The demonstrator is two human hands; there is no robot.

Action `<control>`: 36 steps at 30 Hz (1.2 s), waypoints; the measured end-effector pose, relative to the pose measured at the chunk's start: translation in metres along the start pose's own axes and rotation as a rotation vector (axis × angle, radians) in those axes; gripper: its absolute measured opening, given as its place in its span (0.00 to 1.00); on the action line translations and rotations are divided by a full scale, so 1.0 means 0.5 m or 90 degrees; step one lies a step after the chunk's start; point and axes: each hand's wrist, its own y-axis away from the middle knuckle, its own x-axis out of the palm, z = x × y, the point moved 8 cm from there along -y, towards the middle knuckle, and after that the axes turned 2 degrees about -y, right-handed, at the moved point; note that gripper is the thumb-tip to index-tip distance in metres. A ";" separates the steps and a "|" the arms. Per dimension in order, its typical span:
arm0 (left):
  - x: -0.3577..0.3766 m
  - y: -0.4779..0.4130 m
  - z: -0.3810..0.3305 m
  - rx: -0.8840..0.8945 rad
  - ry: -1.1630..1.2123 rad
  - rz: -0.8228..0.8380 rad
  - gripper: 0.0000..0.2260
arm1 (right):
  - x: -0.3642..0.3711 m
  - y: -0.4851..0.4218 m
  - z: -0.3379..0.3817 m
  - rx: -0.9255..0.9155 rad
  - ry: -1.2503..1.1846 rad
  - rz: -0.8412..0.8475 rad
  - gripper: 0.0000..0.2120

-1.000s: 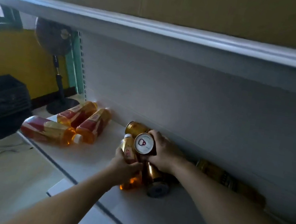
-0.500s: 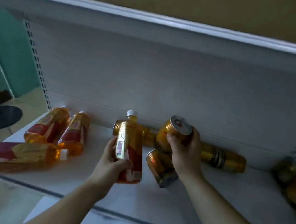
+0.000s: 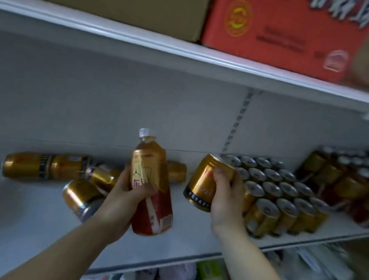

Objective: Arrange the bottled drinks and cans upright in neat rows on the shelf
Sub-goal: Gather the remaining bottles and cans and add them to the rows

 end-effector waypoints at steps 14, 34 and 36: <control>0.535 -0.041 0.102 0.142 -0.244 0.003 0.29 | -0.550 -0.165 0.060 -0.012 0.141 -0.025 0.15; 0.425 -0.245 0.084 0.133 -0.154 -0.215 0.17 | -0.267 -0.505 -0.074 0.018 0.183 0.265 0.22; 0.417 -0.241 0.087 0.130 -0.159 -0.232 0.17 | -0.246 -0.518 -0.091 0.020 0.198 0.286 0.20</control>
